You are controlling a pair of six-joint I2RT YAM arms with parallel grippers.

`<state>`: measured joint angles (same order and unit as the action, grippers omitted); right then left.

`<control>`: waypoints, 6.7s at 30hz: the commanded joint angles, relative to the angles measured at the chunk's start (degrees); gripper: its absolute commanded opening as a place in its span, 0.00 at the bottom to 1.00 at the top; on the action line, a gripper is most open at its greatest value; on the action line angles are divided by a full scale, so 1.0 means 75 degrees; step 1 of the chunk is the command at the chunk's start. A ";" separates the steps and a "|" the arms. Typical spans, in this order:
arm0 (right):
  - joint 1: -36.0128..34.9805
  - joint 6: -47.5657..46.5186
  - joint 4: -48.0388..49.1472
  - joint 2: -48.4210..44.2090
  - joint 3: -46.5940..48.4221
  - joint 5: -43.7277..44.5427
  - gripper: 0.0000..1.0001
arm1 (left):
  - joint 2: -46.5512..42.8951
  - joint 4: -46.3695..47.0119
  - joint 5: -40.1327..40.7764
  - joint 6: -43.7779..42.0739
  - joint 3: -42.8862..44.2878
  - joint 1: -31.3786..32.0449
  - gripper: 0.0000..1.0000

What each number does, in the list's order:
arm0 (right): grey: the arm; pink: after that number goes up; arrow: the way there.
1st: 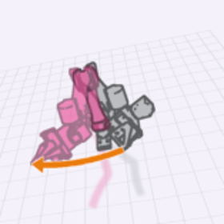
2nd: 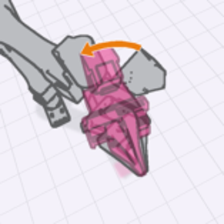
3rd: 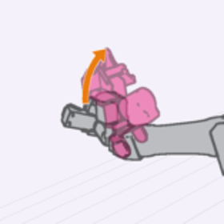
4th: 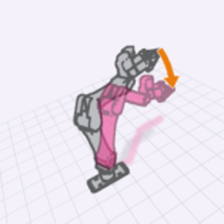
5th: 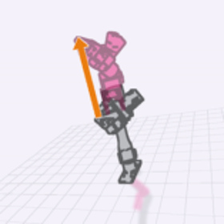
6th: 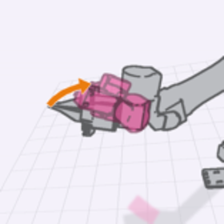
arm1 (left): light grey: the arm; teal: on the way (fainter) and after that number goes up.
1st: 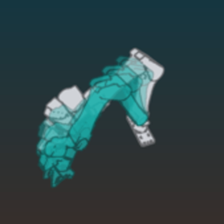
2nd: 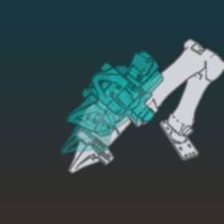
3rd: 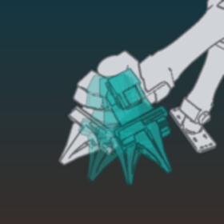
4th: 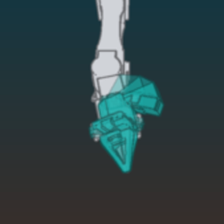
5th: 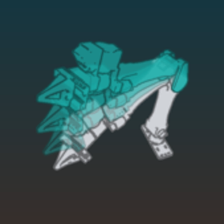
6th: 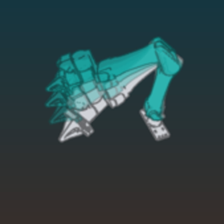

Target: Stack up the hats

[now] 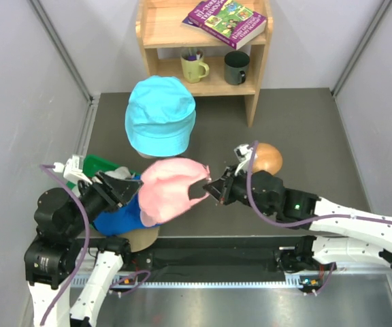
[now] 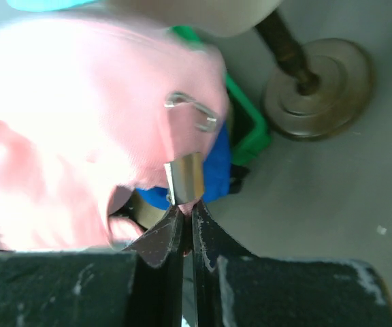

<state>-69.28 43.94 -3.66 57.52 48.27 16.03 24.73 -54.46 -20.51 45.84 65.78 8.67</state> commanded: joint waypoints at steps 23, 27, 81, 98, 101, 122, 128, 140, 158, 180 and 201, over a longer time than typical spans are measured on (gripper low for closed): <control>0.3048 -0.1699 -0.4677 0.0897 0.4026 -0.0907 0.00 | 0.0710 0.0194 0.1234 -0.2080 -0.0216 -0.0054 0.95; 0.3201 -0.1781 -0.5651 0.1213 0.4765 -0.0919 0.00 | 0.0874 0.0381 0.1387 -0.2269 -0.0262 -0.0054 0.96; 0.8522 -0.3598 -0.6591 0.0651 0.1744 -0.1867 0.00 | 0.1648 0.0839 0.1645 -0.3347 -0.0755 -0.0054 0.96; 0.8639 -0.3784 -0.5676 0.0933 0.1216 -0.2780 0.53 | 0.1718 0.0172 0.2664 -0.2996 -0.1493 -0.0054 0.94; 0.8639 -0.3785 -0.5898 0.0722 0.1356 -0.3015 0.76 | 0.1812 0.0066 0.3191 -0.2680 -0.1680 -0.0054 0.93; 0.8639 -0.3492 -0.6860 0.0007 0.2517 -0.3426 1.00 | 0.2878 0.0417 0.4012 -0.1894 -0.2349 -0.0042 0.77; 0.8639 -0.3620 -0.6965 0.0042 0.2470 -0.3473 1.00 | 0.2902 0.0405 0.3930 -0.1777 -0.2489 -0.0054 0.55; 0.8639 -0.4394 -0.7865 -0.0355 0.3102 -0.4646 0.99 | 0.2843 0.0323 0.3837 -0.1718 -0.2396 -0.0054 0.00; 0.8616 -0.3763 -0.6909 -0.0414 0.4393 -0.5780 0.98 | 0.1732 0.0205 0.1963 -0.2655 -0.0861 -0.0054 0.00; 0.3624 -0.1020 -0.2337 -0.0637 0.1979 -0.4564 0.96 | 0.1296 0.0182 -0.2162 -0.1908 0.1306 -0.0054 0.00; 0.1832 -0.0140 -0.0029 -0.0850 0.0970 -0.4235 0.93 | 0.1343 0.4038 -0.3136 0.1738 0.1905 -0.0054 0.00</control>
<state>-52.31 42.76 -10.20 49.41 55.88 -17.47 34.61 -34.35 -42.44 52.40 78.63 8.56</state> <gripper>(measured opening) 0.930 0.012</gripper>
